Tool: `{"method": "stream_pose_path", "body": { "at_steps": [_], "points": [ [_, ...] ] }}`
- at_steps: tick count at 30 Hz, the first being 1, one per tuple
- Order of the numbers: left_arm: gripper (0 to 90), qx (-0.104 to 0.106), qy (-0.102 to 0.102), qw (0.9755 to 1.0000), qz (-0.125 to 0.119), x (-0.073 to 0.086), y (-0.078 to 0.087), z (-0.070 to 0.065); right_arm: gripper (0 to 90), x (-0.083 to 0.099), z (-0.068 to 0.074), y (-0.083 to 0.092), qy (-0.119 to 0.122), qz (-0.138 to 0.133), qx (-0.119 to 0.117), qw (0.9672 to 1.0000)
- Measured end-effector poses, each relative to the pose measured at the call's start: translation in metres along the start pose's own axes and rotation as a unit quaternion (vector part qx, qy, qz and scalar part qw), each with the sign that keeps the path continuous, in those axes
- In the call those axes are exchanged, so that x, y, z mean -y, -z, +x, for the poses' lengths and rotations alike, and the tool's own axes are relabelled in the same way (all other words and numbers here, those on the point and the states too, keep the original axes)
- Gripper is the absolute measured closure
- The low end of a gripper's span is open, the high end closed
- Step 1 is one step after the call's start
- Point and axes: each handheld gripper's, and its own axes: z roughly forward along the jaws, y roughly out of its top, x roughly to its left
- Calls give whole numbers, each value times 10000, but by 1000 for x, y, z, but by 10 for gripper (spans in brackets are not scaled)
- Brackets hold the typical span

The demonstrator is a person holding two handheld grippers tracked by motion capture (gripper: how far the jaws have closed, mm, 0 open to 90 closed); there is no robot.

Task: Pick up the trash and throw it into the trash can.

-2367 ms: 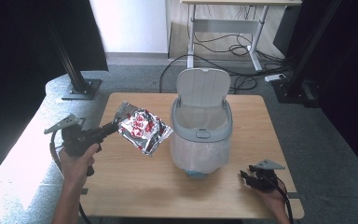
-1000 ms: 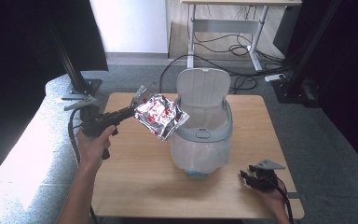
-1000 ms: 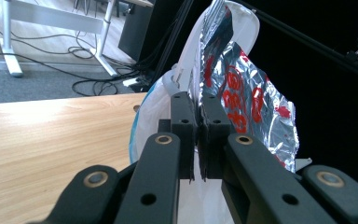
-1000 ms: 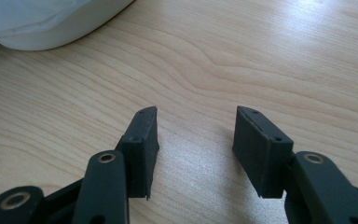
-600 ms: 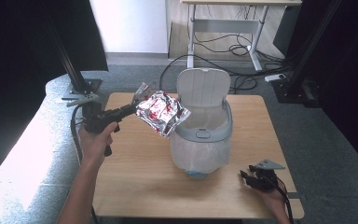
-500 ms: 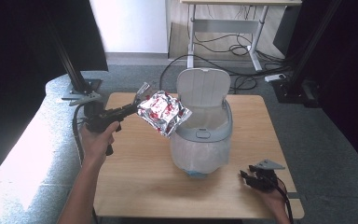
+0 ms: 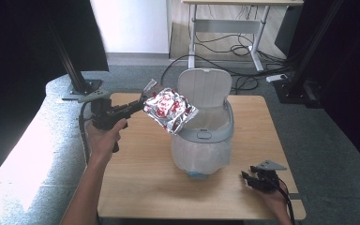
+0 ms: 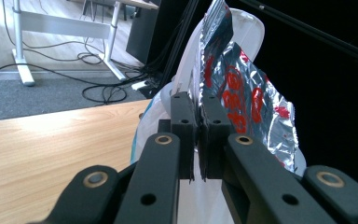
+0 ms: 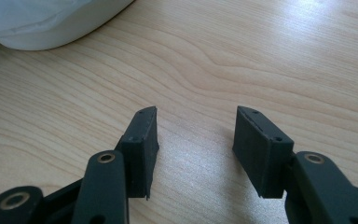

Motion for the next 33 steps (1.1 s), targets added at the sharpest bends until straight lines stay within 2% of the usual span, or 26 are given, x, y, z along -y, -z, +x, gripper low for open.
{"method": "stream_pose_path", "body": {
  "at_steps": [14,27,33],
  "points": [
    [864,-63,-86,9999,-53,-7,-7,-8,493,0,0,0,2,-1,-1,10000],
    [866,-202,-316,9993,-31,-16,-19,-20,492,0,0,0,1,1,-4,10000],
    [866,-134,-254,9996,-54,-19,-26,-22,492,0,0,0,0,-2,-3,10000]
  ]
}}
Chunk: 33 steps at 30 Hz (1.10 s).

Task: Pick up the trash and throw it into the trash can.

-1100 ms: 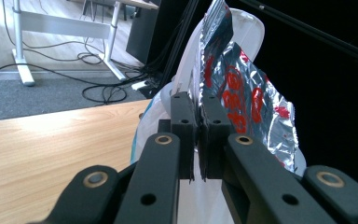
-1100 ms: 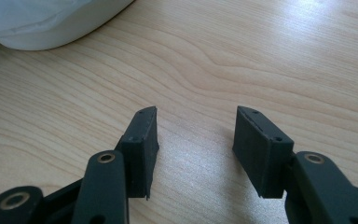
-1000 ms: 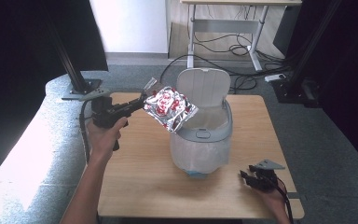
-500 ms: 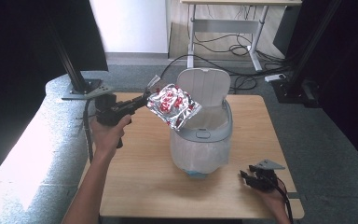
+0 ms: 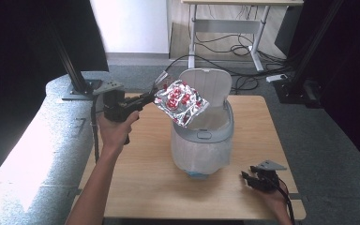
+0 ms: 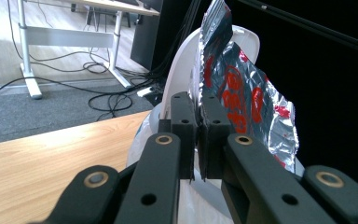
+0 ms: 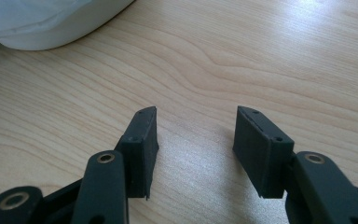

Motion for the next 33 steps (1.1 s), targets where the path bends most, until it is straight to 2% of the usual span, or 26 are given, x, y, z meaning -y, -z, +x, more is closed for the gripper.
{"method": "stream_pose_path", "body": {
  "at_steps": [13,26,30,33],
  "points": [
    [866,12,110,9999,27,-2,-14,0,491,0,0,0,2,4,-8,10000],
    [866,42,30,9999,96,-2,-31,-9,490,0,0,0,2,5,-13,10000],
    [866,-20,-85,9999,141,-3,-38,-14,490,0,0,0,5,4,-13,10000],
    [866,-7,-62,9999,120,-4,-40,-16,490,0,0,0,5,5,-16,10000]
  ]
}}
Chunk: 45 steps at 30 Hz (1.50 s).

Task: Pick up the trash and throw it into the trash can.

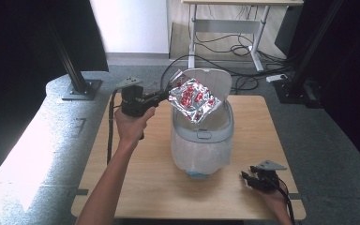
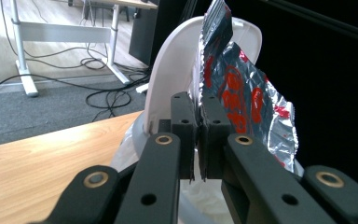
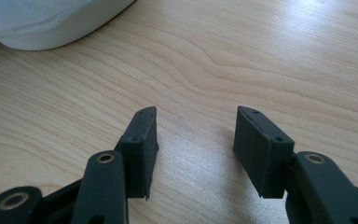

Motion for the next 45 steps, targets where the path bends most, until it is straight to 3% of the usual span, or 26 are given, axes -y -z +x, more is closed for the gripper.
{"method": "stream_pose_path", "body": {
  "at_steps": [40,45],
  "points": [
    [856,-37,48,9999,117,4,-46,-15,489,0,0,0,15,-1,-24,10000],
    [755,-19,47,9998,175,5,-51,-15,489,0,0,0,20,-1,-25,10000]
  ]
}}
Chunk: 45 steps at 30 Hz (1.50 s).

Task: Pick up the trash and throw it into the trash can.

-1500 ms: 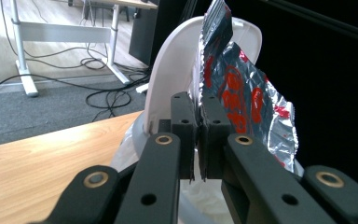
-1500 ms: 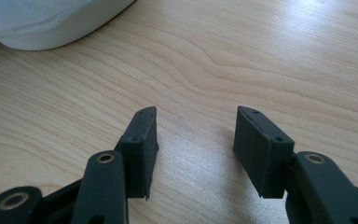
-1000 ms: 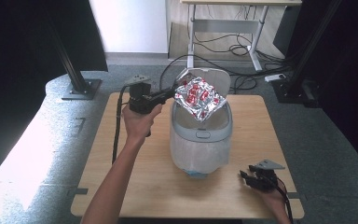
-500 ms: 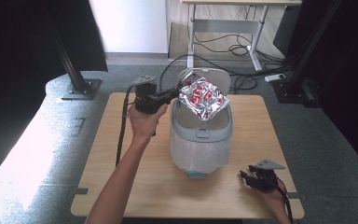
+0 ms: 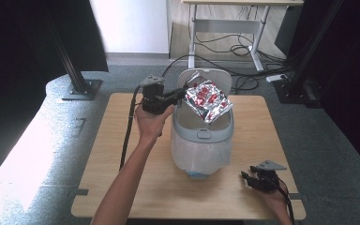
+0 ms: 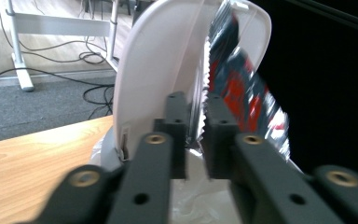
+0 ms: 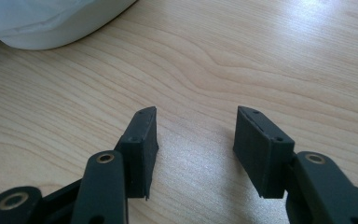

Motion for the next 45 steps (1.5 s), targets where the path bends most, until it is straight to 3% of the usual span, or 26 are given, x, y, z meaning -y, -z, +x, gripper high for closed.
{"method": "stream_pose_path", "body": {
  "at_steps": [1,4,12,24,33,45],
  "points": [
    [653,-12,-73,10000,-42,1,-1,-2,489,0,0,0,1,0,0,10000],
    [549,50,-64,9999,-86,1,0,-2,489,0,0,0,7,0,0,10000],
    [526,76,-187,9998,-4,1,8,-3,489,0,0,0,13,3,3,10000],
    [471,23,-745,9971,139,7,33,-11,489,0,0,0,12,-1,2,10000],
    [446,-37,-794,9967,137,21,55,-4,489,0,0,0,12,-1,-3,10000],
    [448,-250,-881,9956,185,57,78,14,488,0,1,0,9,-3,8,10000]
  ]
}}
